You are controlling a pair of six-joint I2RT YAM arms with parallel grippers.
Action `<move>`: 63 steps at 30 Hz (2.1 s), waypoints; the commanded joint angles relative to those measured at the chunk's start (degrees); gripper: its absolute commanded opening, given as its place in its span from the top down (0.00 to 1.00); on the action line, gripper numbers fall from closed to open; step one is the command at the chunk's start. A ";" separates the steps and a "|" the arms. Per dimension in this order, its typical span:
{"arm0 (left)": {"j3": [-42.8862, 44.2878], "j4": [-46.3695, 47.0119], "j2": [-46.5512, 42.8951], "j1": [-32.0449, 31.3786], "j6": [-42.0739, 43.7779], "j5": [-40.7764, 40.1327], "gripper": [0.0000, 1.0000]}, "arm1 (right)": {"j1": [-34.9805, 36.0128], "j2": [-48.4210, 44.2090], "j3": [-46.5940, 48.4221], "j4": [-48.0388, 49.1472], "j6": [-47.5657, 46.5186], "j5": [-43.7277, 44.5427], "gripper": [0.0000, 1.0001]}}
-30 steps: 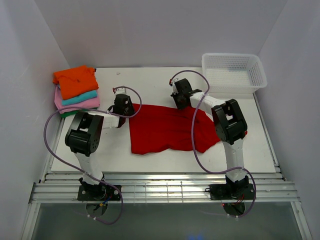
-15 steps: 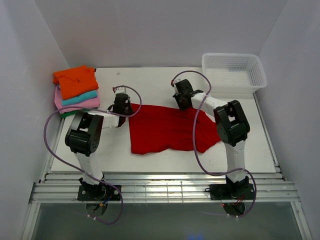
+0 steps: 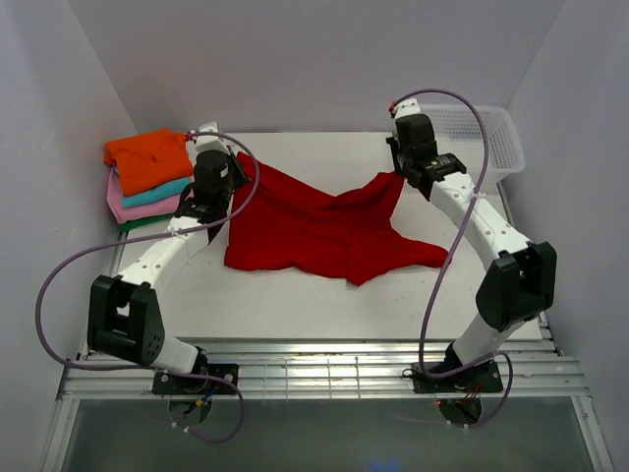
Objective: Fold and stack the t-shirts
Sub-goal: Flatten the tshirt out
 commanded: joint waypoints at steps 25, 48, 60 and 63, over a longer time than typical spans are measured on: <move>11.00 -26.26 -26.37 0.32 1.91 -5.30 0.98 | -0.57 -22.32 18.18 -12.83 -1.33 6.47 0.92; -0.16 -33.03 -32.43 0.32 -6.61 11.31 0.66 | -0.57 -24.44 16.43 -14.41 -0.36 6.21 0.92; -10.88 -27.78 -32.70 0.32 -9.50 15.94 0.76 | -0.57 -24.70 13.97 -13.45 0.08 5.50 0.92; -20.77 -16.57 -30.60 0.23 -13.81 24.73 0.71 | -0.57 -25.32 11.60 -12.83 0.43 5.85 0.92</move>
